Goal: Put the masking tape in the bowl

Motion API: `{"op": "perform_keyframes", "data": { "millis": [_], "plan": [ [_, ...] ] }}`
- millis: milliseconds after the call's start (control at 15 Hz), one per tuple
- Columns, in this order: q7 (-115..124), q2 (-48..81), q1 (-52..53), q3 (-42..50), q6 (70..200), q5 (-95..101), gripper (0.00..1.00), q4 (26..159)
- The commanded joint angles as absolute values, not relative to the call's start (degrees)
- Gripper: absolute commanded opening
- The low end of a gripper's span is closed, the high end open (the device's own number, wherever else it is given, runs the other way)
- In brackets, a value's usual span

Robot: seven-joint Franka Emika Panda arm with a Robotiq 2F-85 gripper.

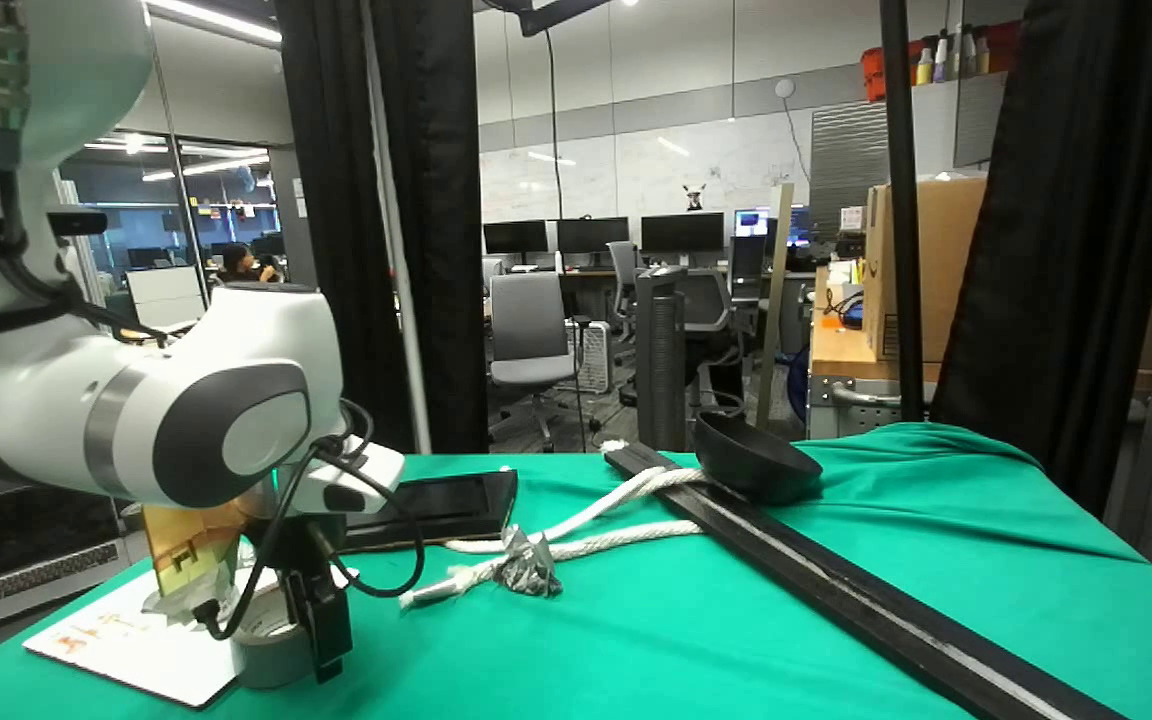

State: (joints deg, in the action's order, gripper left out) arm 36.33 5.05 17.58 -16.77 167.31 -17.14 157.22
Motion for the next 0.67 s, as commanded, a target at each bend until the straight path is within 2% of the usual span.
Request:
{"op": "perform_keyframes", "data": {
  "millis": [0,400,600],
  "plan": [
    [37.1,6.3,18.5,-16.5,168.9,-16.1,0.58,157.2],
    [37.6,6.1,18.9,-16.0,168.5,-14.9,0.14,157.2],
    [37.4,4.9,18.9,-15.9,167.0,-14.1,0.08,157.1]
  ]
}}
